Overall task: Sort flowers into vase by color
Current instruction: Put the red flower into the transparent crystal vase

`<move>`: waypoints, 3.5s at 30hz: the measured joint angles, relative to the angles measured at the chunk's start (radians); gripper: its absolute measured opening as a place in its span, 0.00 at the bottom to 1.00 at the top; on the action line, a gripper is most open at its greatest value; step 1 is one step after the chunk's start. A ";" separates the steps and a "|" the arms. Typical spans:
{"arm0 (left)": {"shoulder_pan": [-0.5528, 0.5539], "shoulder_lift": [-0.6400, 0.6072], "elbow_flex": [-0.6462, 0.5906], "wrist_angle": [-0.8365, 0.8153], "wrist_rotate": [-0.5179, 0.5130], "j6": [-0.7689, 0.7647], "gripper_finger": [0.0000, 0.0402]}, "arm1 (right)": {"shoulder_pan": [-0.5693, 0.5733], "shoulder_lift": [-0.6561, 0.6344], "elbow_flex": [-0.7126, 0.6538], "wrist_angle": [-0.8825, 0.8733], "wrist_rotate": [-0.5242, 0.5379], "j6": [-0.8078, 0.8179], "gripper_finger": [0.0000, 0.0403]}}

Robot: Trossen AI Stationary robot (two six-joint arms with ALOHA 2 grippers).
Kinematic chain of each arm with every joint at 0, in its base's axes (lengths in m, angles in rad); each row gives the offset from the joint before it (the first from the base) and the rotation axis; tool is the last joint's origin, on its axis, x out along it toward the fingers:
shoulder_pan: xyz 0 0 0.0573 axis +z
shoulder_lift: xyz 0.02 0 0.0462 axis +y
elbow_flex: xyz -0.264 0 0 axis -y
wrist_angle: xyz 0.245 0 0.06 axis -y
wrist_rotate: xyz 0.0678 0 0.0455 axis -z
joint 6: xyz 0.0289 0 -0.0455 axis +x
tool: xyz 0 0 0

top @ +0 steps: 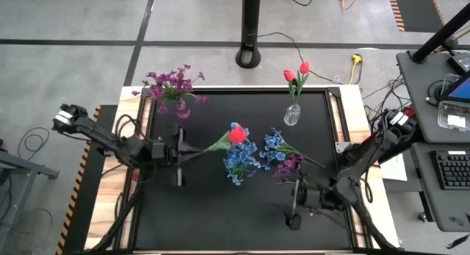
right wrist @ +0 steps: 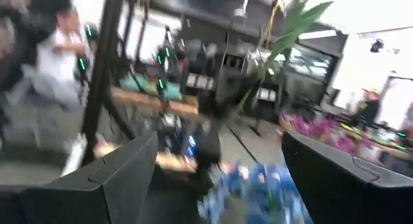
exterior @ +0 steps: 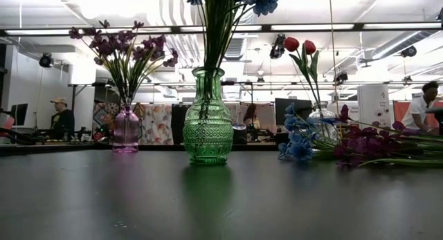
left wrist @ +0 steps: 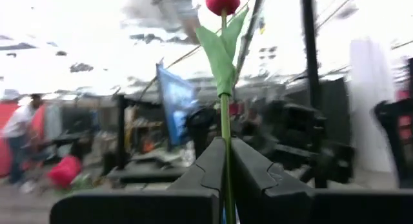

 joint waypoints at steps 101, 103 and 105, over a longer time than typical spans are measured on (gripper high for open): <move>-0.136 0.084 0.298 -0.741 -0.527 -0.121 0.56 | -0.752 -0.471 0.125 -1.357 0.239 0.770 0.04; -0.136 0.085 0.298 -0.743 -0.526 -0.115 0.56 | -0.772 -0.477 0.113 -1.384 0.238 0.790 0.04; -0.136 0.085 0.297 -0.742 -0.527 -0.115 0.55 | -0.789 -0.483 0.096 -1.382 0.237 0.801 0.04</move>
